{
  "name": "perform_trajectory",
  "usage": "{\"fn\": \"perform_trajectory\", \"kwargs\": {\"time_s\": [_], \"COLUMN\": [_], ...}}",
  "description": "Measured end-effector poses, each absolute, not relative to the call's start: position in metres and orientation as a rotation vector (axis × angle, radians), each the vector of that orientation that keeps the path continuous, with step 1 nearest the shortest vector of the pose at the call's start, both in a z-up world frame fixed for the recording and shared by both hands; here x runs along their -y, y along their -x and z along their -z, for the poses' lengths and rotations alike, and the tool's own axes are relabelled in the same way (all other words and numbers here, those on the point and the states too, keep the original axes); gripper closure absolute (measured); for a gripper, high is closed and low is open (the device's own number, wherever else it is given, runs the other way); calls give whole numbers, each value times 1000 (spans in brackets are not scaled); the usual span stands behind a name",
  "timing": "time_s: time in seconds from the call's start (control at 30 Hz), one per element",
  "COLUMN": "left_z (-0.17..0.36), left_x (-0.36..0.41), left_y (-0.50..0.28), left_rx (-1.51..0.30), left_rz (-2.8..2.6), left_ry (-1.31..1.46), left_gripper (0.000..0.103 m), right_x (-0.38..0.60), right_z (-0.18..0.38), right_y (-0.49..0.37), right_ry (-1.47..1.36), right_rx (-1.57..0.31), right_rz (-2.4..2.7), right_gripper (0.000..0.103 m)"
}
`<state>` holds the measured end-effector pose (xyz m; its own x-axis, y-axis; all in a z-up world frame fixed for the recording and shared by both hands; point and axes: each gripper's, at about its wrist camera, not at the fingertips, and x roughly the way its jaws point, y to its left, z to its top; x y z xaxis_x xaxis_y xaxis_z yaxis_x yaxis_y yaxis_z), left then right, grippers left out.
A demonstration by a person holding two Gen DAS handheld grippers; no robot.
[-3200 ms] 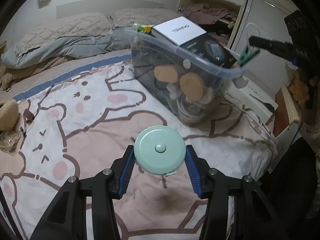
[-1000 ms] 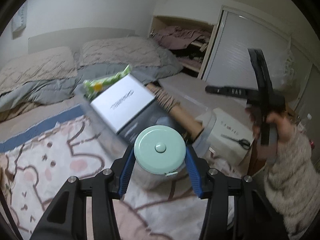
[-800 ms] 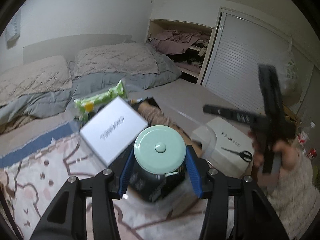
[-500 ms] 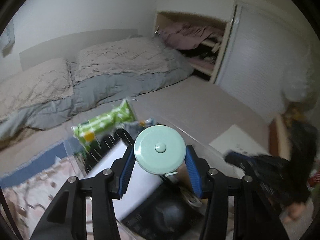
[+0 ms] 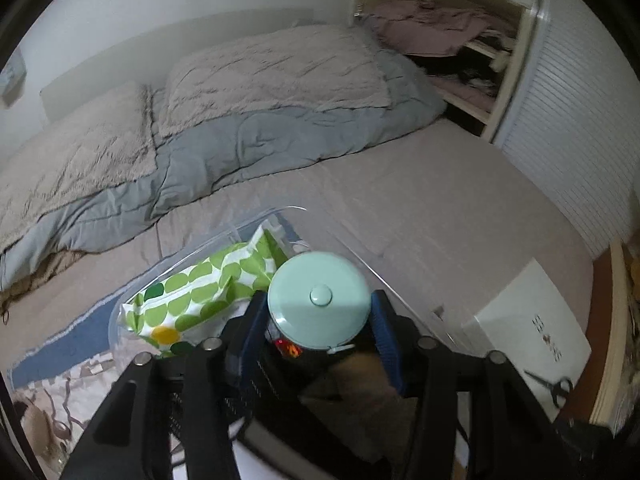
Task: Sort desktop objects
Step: 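Lower the clothespin into the bin with the right tool while the left tool carries the tape measure over, then open both tools to release the tape measure and clothespin into the bin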
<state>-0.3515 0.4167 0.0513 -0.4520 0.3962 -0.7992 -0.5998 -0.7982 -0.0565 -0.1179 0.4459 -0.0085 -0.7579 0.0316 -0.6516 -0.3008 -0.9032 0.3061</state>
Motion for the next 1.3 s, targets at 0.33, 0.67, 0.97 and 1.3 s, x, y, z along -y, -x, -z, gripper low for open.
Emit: {"fn": "perform_trajectory", "kwargs": {"time_s": [0.33,0.67,0.97,1.3], "left_z": [-56,-61,-62,-70], "left_x": [-404,-373,-327,-282], "left_y": [337,293,253,224], "left_rx": [-373,-411,-405,-310], "left_rz": [-2285,-2286,-2315,-2379], "left_ry": [1031,926,859,815], "left_gripper": [19,19,5,0], "right_x": [-454,-434,-425,-420], "right_z": [19,12,7,-1], "right_y": [127,129,129,117], "right_ry": [1027,962,903,814], "right_rx": [-612,-528,-494,-486], "right_rz": [-2707,-2726,-2695,-2673], "right_gripper": [98,98,98,98]}}
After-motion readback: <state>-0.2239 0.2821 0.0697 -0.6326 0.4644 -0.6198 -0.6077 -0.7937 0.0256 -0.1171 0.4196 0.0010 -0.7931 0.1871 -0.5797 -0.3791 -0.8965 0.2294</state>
